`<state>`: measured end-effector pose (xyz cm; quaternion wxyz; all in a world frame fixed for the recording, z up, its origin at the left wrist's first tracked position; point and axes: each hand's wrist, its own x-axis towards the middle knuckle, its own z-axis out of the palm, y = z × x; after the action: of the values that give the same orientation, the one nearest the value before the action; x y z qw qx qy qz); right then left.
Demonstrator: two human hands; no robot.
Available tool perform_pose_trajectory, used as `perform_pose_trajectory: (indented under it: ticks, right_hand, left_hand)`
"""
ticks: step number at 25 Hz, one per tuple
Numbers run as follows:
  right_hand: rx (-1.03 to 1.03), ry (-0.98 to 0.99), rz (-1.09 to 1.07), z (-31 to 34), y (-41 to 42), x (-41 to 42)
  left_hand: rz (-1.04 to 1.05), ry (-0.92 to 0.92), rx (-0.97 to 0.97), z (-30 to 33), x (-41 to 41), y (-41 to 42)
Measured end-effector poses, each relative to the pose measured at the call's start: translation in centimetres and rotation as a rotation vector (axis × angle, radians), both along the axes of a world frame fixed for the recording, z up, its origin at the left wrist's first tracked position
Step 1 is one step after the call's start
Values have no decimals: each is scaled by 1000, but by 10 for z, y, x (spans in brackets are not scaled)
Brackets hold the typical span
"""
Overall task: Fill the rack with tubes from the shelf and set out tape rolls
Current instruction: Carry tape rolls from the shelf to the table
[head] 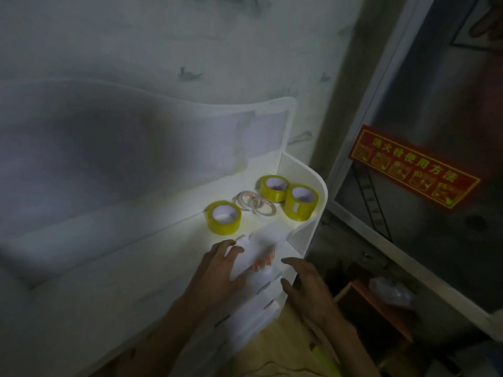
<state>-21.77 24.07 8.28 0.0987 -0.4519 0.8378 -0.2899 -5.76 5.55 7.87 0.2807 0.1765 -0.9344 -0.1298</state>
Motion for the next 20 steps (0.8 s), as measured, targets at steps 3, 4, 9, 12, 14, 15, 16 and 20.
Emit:
perform_pose_trajectory:
  ticks: [3, 4, 9, 12, 14, 15, 16, 20]
  right_hand:
    - [-10, 20, 40, -12, -35, -40]
    - [-29, 19, 64, -17, -47, -53]
    - [-114, 75, 195, -52, -111, -118]
    - [-80, 98, 221, -66, -143, -149]
    - [-75, 146, 241, -72, -160, -164]
    - [-77, 186, 263, -78, -168, -173]
    - [-78, 233, 286, -81, -176, -180]
    - [-120, 314, 363, -90, -195, -198]
  left_hand:
    - [69, -9, 22, -2, -27, -23]
    - [93, 2, 31, -4, -34, -28]
    - [241, 22, 15, -14, -63, -52]
    - [358, -1, 46, -22, -78, -58]
    - [413, -29, 57, -23, -88, -57]
    - [444, -32, 55, -23, -97, -58]
    - [465, -30, 53, -22, -104, -59]
    - [511, -52, 64, -19, -134, -66]
